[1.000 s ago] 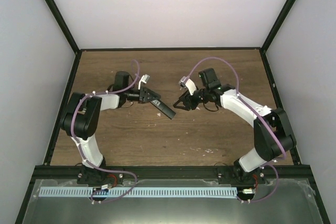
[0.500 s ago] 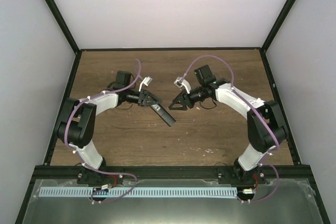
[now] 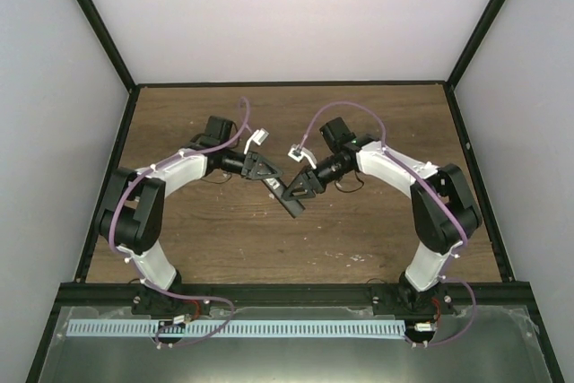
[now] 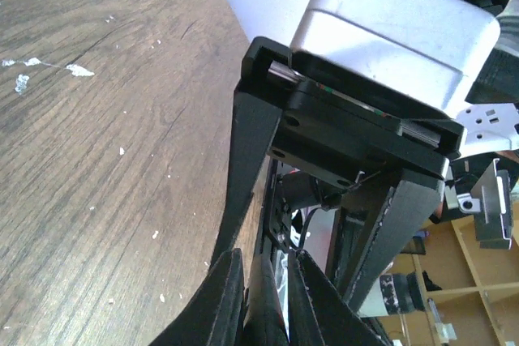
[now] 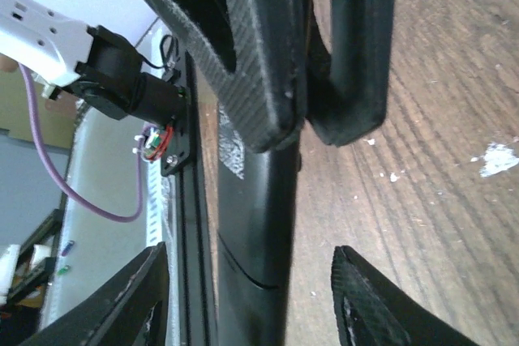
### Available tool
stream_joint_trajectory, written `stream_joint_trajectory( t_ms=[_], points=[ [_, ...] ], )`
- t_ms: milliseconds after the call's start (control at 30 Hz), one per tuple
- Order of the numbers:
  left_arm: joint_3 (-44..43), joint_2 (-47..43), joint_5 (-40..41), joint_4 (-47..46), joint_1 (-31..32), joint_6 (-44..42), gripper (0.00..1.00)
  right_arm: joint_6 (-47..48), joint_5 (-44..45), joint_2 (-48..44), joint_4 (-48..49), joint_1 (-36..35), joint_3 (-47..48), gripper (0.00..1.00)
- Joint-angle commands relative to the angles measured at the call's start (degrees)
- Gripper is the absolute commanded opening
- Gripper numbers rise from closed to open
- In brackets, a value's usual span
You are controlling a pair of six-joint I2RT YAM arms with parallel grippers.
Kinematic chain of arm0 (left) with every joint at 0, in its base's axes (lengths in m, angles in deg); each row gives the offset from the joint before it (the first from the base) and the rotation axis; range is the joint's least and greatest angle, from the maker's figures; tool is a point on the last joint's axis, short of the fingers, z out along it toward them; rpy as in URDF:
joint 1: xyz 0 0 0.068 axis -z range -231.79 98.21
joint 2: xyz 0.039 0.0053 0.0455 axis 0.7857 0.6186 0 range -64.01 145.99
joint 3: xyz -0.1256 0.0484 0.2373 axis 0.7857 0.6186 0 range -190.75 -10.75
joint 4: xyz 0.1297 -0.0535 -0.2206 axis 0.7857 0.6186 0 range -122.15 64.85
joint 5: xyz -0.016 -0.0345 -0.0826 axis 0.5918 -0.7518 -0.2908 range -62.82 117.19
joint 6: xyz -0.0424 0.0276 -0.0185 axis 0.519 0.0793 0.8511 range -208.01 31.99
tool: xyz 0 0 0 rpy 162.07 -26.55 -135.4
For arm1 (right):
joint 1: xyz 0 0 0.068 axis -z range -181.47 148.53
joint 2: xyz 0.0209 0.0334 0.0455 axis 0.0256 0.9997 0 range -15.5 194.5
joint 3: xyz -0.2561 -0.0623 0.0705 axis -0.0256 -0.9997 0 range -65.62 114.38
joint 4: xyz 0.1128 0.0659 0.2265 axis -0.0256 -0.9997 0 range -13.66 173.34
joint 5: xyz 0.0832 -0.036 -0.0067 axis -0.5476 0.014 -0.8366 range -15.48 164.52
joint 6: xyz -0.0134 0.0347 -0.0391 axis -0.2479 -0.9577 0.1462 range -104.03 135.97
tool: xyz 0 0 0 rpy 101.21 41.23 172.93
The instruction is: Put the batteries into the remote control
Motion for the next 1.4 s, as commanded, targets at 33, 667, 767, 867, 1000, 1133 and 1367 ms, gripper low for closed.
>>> stream_joint_trajectory(
  t_ms=[33,667,767,867,1000,1133,1367],
  points=[
    [-2.4,-1.4,-0.8,1.2,0.6,-2.1,0.00,2.8,-4.8,1.4,-3.4,-0.9,3.3,0.42],
    [-2.7,-1.8,-1.1,2.9,1.7,-4.3,0.01,5.1,-6.2,3.9,-5.6,-1.5,5.7,0.10],
    [-2.7,-1.8,-1.2,3.3,1.9,-4.8,0.05,5.2,-6.4,4.0,-5.7,-1.5,5.7,0.03],
    [-2.5,-1.9,-1.3,3.4,1.9,-5.0,0.12,5.3,-6.3,4.1,-5.7,-1.6,5.8,0.01],
    [-2.4,-2.1,-1.0,3.6,1.9,-5.5,0.27,5.4,-5.5,3.9,-5.7,-1.5,5.7,0.01],
    [-2.3,-2.4,0.5,3.8,1.8,-5.8,0.67,5.3,-3.4,3.2,-5.6,-1.5,5.0,0.01],
    [2.5,-5.3,3.9,-4.6,-3.8,0.6,0.85,4.3,2.4,1.6,-4.5,-1.4,3.5,0.01]
  ],
)
